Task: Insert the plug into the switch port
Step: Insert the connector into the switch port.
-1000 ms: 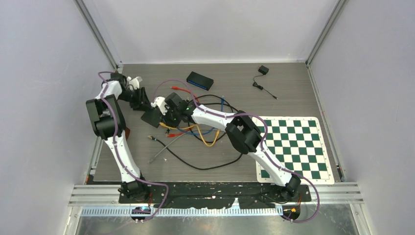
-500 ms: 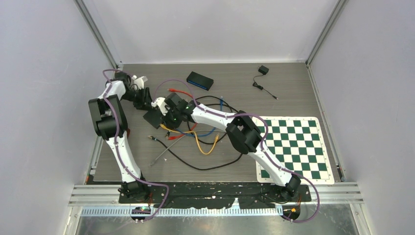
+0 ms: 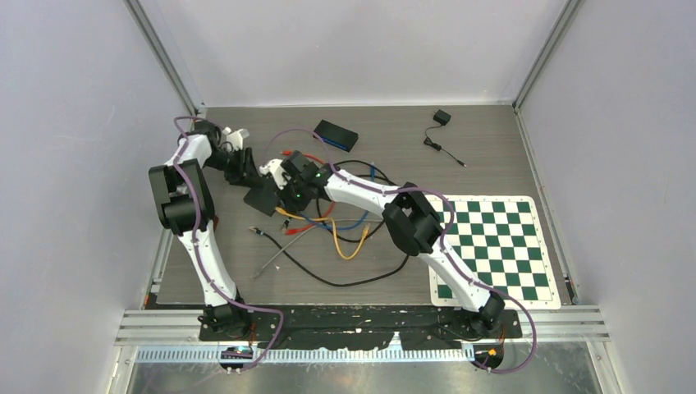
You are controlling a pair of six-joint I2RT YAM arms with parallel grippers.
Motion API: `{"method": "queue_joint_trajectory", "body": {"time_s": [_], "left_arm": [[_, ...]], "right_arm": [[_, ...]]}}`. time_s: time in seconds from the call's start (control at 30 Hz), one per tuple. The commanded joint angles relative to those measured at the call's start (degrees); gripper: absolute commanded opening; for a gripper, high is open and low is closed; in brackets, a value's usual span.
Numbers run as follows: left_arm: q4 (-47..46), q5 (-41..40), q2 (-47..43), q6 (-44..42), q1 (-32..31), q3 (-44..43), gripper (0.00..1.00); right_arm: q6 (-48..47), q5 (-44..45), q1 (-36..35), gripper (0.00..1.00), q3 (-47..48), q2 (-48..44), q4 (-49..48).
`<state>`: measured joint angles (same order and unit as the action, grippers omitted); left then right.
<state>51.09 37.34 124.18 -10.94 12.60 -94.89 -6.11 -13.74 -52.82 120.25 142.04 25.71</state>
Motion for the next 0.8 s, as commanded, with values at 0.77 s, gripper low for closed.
{"method": "queue_joint_trajectory", "body": {"time_s": [0.77], "left_arm": [[9.4, 4.6, -3.8, 8.7, -2.8, -2.1, 0.49]], "right_arm": [[-36.5, -3.8, 0.4, 0.05, 13.5, 2.2, 6.6]]}}
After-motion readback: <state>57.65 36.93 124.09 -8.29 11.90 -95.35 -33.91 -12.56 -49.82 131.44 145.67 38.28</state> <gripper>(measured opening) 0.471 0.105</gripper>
